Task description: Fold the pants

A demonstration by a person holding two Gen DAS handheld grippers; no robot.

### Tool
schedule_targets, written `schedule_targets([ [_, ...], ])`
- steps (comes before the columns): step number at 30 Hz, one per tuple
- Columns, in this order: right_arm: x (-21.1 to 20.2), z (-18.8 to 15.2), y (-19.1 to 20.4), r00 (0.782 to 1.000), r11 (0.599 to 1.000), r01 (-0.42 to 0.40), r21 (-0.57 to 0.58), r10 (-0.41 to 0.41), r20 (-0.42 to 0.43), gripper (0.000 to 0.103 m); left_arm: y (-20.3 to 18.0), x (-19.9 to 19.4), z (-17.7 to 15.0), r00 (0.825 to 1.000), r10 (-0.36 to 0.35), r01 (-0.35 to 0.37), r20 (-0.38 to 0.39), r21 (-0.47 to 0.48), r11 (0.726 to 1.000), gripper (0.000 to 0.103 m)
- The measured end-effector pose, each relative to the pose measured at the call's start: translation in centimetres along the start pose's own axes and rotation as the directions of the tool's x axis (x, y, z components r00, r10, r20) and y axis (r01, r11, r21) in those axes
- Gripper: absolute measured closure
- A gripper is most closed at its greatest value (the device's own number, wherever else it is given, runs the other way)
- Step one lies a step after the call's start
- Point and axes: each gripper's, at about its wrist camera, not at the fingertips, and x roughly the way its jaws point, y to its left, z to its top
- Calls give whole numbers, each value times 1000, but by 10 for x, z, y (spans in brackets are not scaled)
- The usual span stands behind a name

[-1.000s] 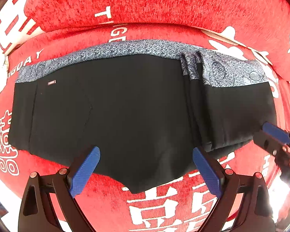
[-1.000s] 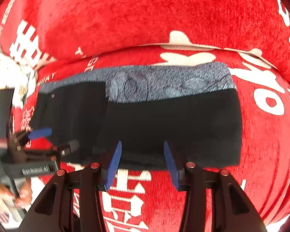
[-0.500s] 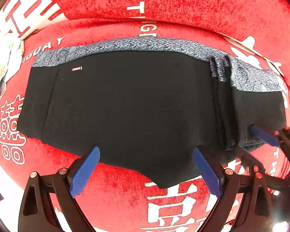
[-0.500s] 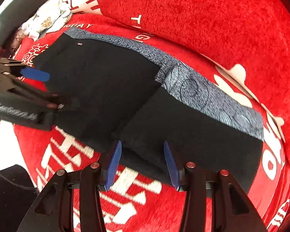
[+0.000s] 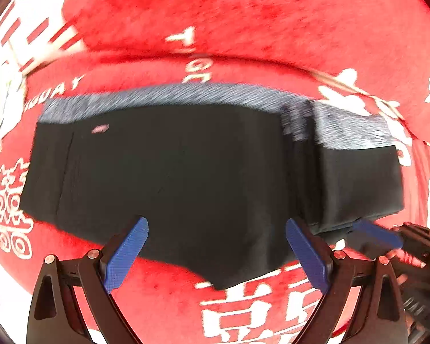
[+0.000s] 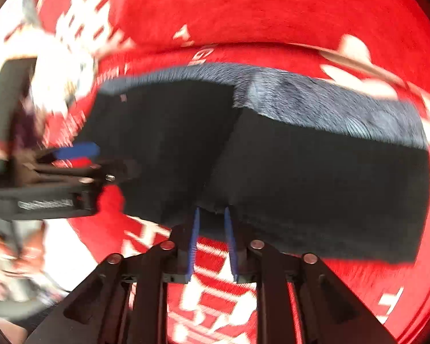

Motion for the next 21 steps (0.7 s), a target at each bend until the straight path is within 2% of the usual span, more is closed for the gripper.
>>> schedule_targets([
  [3,-37,-2,-43,995,986,38,165,-52,83,81,-29,-7,13,996,-83,81,26,55,995,6],
  [6,-52,-2,-92,992,946,54,320,-88,91,81,-71,0,24,991,-129,126,20,115,985,6],
  [8,-51,0,-109,991,932,71,355,-107,83,79,-91,13,27,992,-124,123,-2,143,982,6],
  [10,-39,2,-118,994,926,69,372,-96,54,79,-103,38,23,996,-79,85,-45,159,984,6],
  [12,-33,3,-121,996,922,62,382,-84,43,79,-99,62,17,992,-33,50,-119,140,989,6],
  [13,-30,-2,-123,997,918,53,394,-74,38,79,-93,66,13,990,-40,56,-136,118,991,6],
  [15,-24,-14,-118,997,916,44,398,-67,43,80,-79,60,7,989,-86,96,-121,82,992,6],
  [21,-22,-18,-117,996,904,37,426,-66,55,79,-56,34,-8,995,-39,54,-96,152,987,6],
])
